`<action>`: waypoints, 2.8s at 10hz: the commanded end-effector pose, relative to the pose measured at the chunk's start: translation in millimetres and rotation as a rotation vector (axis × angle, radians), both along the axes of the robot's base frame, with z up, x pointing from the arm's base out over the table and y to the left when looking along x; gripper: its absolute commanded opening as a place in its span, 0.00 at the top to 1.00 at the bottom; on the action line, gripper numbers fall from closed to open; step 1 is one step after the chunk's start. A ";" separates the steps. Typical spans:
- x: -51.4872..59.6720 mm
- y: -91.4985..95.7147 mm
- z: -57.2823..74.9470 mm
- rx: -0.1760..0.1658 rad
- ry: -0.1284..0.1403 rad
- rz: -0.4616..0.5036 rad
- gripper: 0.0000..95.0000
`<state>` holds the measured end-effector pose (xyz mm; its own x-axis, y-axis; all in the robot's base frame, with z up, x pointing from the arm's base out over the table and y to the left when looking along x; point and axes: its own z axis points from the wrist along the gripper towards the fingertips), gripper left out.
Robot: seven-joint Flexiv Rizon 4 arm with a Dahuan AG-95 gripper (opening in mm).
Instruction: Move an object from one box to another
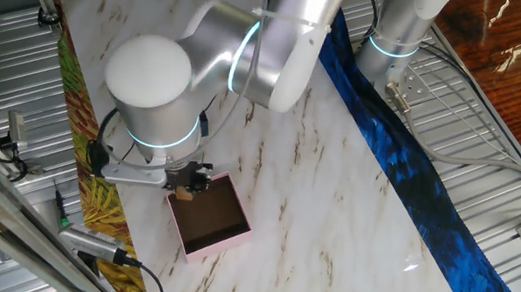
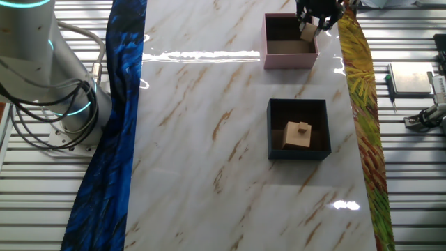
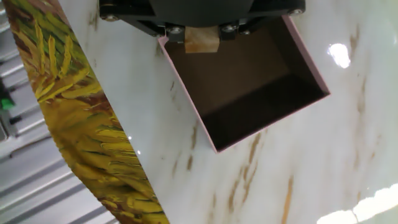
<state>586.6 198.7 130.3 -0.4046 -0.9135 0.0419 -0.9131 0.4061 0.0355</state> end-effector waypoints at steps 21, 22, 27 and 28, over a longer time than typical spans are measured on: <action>-49.6 -5.5 -38.6 0.033 -0.030 0.115 1.00; -49.6 -5.5 -38.6 0.030 -0.029 0.085 1.00; -49.9 -2.1 -40.3 0.029 -0.029 0.116 1.00; -51.9 -2.3 -41.5 0.025 -0.029 0.103 1.00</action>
